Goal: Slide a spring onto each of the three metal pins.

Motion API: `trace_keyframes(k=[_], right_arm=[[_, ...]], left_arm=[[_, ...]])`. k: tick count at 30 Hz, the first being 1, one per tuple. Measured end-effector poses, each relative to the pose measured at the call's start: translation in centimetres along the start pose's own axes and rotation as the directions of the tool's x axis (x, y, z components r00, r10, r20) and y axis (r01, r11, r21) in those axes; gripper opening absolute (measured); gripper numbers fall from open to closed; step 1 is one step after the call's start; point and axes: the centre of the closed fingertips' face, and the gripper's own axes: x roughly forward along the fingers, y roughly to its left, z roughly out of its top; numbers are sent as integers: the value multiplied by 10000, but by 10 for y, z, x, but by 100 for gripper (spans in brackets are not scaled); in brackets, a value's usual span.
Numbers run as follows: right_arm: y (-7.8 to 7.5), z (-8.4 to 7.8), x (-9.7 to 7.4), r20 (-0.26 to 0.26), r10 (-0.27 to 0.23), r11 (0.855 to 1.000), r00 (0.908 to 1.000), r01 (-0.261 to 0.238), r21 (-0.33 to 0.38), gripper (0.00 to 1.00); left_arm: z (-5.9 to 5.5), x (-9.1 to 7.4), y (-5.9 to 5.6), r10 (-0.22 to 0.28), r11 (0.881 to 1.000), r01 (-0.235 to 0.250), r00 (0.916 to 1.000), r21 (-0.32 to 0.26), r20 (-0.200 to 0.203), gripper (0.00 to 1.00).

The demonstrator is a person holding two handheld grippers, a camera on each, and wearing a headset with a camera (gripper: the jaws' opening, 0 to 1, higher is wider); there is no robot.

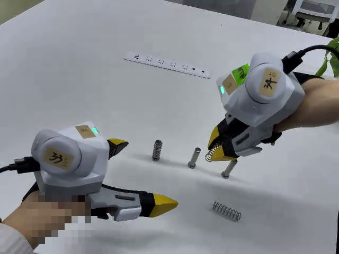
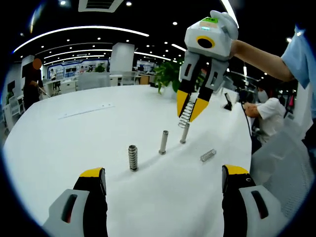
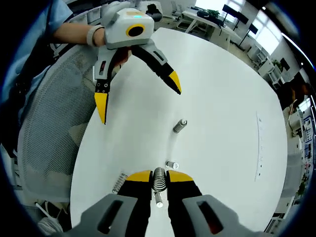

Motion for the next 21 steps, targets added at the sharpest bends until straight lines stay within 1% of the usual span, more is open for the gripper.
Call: trace_keyframes(k=[3, 4, 8, 10, 12, 16, 21], right_arm=[[-5, 3, 0, -57, -20, 9999, 10000, 19, -112, 12], [-7, 3, 1, -215, -16, 9995, 9998, 10, -322, 12], [-15, 5, 3, -307, -22, 9989, 9995, 7, -478, 12], [-19, 5, 5, -398, 24, 9985, 9992, -46, -548, 12], [-23, 5, 7, -483, 95, 9981, 9988, -124, -596, 12], [-23, 5, 10, -695, 230, 9967, 9973, -283, -763, 12], [-23, 5, 14, -908, 389, 9950, 9951, -470, -884, 12]], left_arm=[[-1, 0, -1, -33, 10000, 33, 10000, -19, -61, 100], [-2, 1, -1, -55, 10000, 55, 9999, 6, -93, 100], [-2, 2, -2, -96, 10000, 96, 9999, 27, -100, 100], [-4, 2, 0, -45, 9999, 47, 9998, 108, -174, 99], [-3, 1, 1, -18, 10000, 19, 9999, 65, -118, 99], [-3, 0, 5, 102, 9999, -101, 9999, 90, -121, 99], [-3, 1, 4, 80, 9999, -78, 9999, 109, -122, 99]])
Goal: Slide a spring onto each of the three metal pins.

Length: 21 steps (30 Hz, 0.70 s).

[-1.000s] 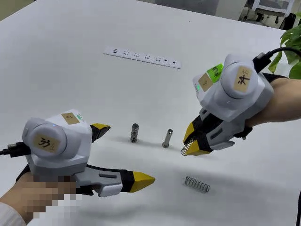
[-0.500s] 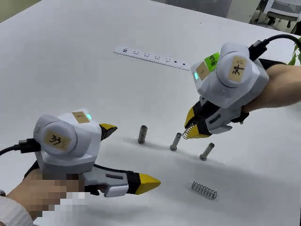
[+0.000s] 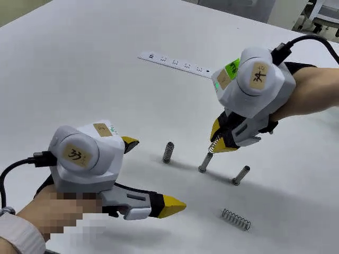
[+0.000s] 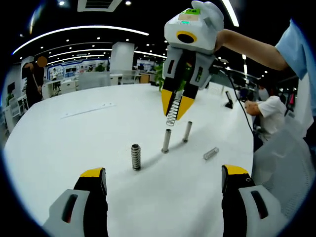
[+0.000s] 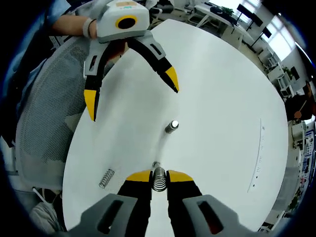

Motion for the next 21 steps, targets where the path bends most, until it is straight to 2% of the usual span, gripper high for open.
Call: trace_keyframes(k=[21], right_arm=[[0, -7, 11, -373, 252, 9997, 9990, -254, -39, 12]], left_arm=[[1, 0, 3, 76, 10000, -76, 10000, 59, -11, 97]])
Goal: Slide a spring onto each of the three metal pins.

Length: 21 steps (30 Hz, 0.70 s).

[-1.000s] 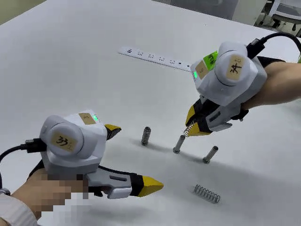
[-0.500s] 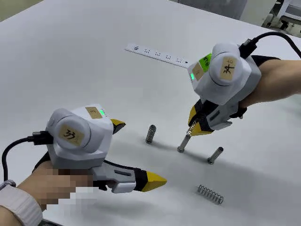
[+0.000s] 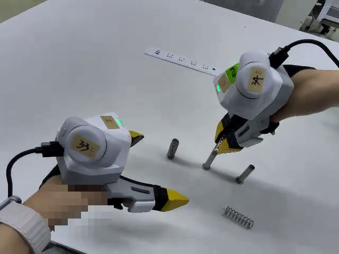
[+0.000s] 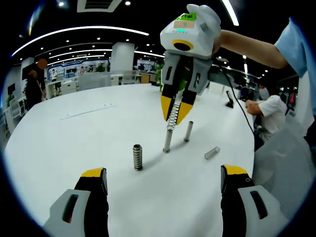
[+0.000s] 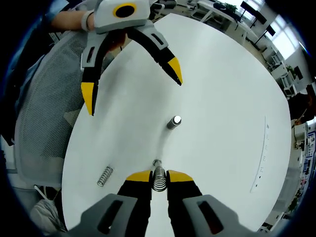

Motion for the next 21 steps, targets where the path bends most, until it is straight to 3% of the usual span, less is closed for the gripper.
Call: trace_keyframes(k=[21], right_arm=[[1, -3, 11, -207, 160, 9999, 9997, -161, -58, 13]], left_arm=[[-2, 0, -2, -53, 10000, 53, 10000, -49, -80, 96]])
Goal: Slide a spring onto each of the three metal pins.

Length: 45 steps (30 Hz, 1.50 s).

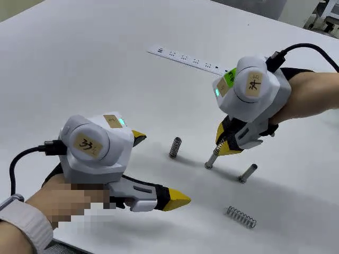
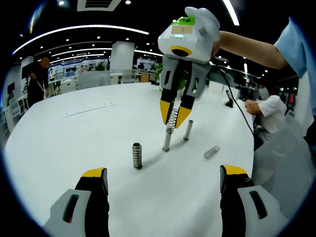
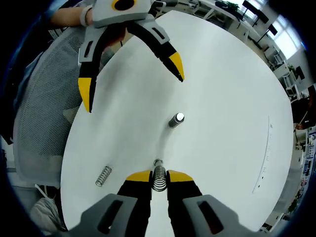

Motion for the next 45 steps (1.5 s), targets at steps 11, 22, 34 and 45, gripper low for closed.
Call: trace_keyframes(k=[11, 22, 34, 45], right_arm=[[-1, -2, 16, -243, 104, 9999, 9997, -106, -96, 13], [0, -4, 33, -367, 221, 9996, 9991, -227, -156, 13], [4, -7, 45, -385, 267, 9996, 9989, -268, -19, 13], [4, -5, 49, -333, 264, 9996, 9991, -262, 60, 13]], left_arm=[[-1, 0, 0, -23, 10000, 23, 10000, 23, -25, 95], [-3, 0, 2, -27, 10000, 28, 9999, 78, -108, 95], [-2, 1, 0, -28, 9999, 31, 9999, 156, -140, 95], [-2, 2, -2, -70, 9999, 72, 9998, 151, -163, 95]])
